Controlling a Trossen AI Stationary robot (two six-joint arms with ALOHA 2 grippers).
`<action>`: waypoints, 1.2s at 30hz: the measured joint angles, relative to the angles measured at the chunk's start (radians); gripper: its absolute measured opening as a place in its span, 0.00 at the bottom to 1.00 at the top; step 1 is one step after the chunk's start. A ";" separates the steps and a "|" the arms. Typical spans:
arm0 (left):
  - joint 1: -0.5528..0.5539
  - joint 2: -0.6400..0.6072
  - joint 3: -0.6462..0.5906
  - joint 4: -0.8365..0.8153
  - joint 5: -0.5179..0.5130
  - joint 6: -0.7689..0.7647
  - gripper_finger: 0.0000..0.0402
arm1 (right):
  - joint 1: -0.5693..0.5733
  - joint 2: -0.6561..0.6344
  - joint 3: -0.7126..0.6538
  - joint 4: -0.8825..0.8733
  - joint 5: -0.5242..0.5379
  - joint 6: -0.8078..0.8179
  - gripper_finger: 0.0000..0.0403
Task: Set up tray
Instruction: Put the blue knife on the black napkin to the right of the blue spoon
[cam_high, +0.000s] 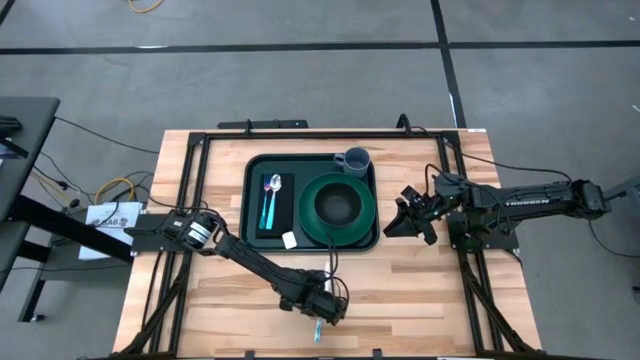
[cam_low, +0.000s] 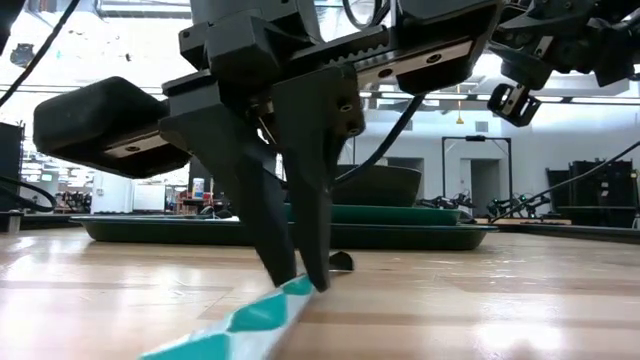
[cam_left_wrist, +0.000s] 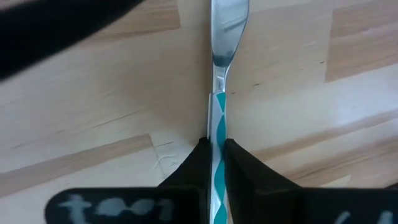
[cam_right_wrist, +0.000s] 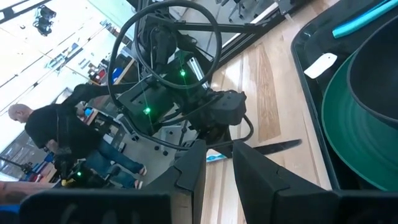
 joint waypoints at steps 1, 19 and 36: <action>-0.001 -0.005 -0.001 -0.008 0.000 -0.005 0.02 | 0.000 0.000 0.000 0.000 0.000 0.000 0.18; -0.058 -0.211 -0.006 -0.167 -0.144 -0.160 0.00 | 0.000 0.000 0.000 0.000 0.000 -0.009 0.18; -0.056 -0.212 -0.003 -0.164 -0.161 -0.104 0.09 | 0.000 0.000 0.000 0.000 0.003 -0.011 0.18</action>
